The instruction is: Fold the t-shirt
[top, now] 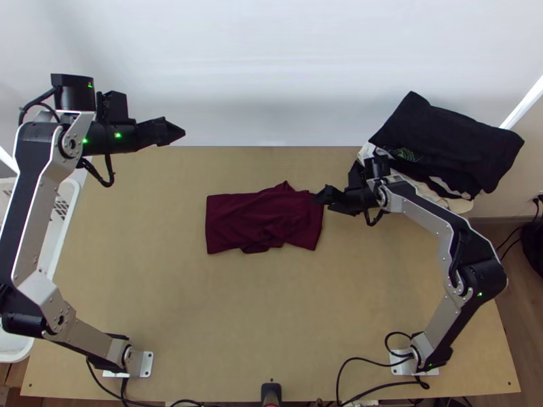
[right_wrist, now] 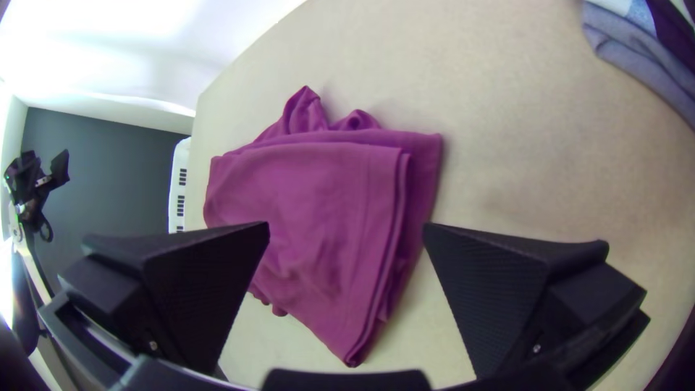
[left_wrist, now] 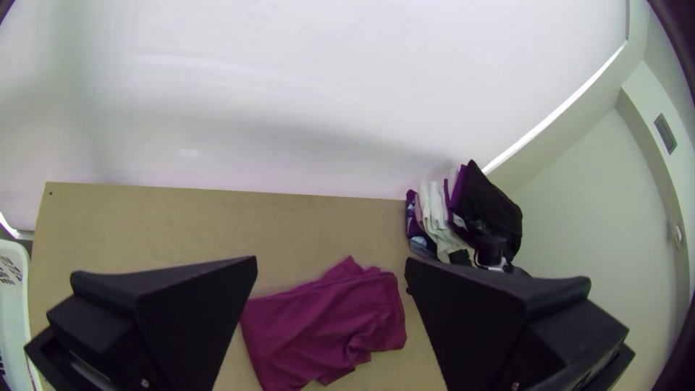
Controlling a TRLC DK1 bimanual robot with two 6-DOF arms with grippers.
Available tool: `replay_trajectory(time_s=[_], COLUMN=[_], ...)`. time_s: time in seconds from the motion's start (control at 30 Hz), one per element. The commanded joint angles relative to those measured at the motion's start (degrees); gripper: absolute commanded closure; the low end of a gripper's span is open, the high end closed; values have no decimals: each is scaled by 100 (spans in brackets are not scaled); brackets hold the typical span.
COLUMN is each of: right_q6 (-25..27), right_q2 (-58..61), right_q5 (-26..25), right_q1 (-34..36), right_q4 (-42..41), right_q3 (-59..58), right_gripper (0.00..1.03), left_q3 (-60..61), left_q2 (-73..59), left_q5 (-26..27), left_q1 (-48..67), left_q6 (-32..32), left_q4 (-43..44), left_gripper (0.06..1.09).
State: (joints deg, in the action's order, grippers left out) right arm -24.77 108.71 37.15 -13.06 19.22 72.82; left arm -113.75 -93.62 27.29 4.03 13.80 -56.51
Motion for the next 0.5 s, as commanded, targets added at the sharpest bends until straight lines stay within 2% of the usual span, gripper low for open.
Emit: replay_trajectory(time_s=[0.0, 0.17, 0.47], right_q6=[245, 561, 685], right_q2=[195, 397, 713], right_q5=[65, -67, -269], right_q1=[-30, -65, -285], right_q4=[55, 46, -6], right_q3=[-13, -39, 13], right_gripper=[4, 4, 4], left_q3=[125, 205, 328], left_q2=[266, 362, 512], left_q5=[-48, -83, -110], left_q1=[-60, -87, -254], left_q6=[-79, -79, -132], left_q4=[-53, -53, -79], left_gripper=[9, 9, 9])
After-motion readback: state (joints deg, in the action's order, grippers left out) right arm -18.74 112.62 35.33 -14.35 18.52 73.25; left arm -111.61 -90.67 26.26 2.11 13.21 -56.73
